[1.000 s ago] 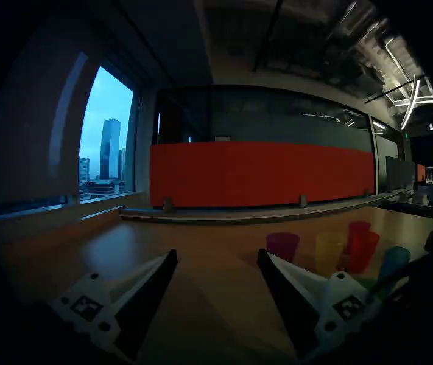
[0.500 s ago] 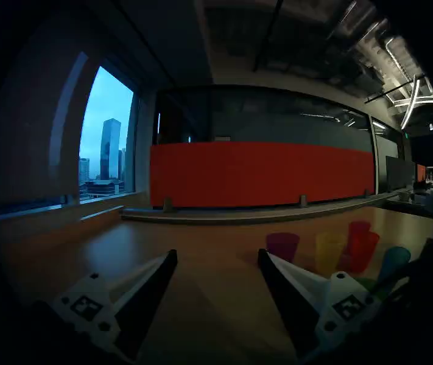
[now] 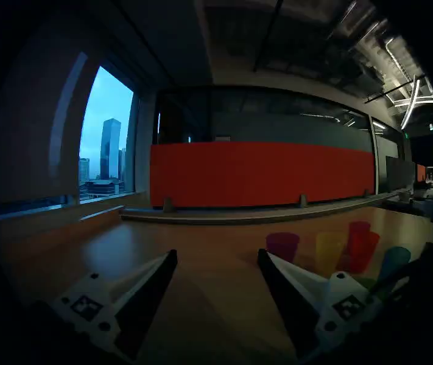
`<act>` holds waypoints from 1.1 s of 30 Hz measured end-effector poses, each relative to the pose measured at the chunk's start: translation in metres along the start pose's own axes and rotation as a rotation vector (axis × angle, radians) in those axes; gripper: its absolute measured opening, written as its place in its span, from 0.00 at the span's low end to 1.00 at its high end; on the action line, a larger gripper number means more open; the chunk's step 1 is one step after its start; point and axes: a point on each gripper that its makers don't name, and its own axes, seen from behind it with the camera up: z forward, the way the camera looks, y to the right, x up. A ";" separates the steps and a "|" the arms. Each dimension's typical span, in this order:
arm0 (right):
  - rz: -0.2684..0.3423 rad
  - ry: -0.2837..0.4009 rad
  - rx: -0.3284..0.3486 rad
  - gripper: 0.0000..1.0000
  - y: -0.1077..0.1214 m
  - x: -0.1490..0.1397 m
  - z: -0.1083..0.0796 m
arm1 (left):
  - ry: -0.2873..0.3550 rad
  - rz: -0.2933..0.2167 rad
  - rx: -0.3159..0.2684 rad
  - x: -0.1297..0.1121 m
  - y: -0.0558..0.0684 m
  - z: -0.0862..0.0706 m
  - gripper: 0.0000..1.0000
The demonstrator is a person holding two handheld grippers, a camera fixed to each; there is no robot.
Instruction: Pour water
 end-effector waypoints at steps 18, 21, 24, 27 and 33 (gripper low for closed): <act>-0.019 -0.025 0.002 0.99 -0.005 -0.003 0.002 | 0.000 0.000 0.000 0.000 0.000 0.001 0.98; -0.019 -0.025 0.002 0.99 -0.005 -0.003 0.002 | 0.000 0.000 0.000 0.000 0.001 0.001 0.98; -0.018 -0.026 0.001 1.00 -0.005 -0.003 0.002 | 0.000 0.000 0.000 0.000 0.001 0.000 0.98; -0.019 -0.027 0.001 0.99 -0.005 -0.003 0.002 | 0.000 0.000 0.000 0.000 0.000 0.000 0.98; -0.018 -0.028 0.001 1.00 -0.005 -0.005 0.003 | 0.000 0.000 0.000 0.000 0.000 0.001 0.98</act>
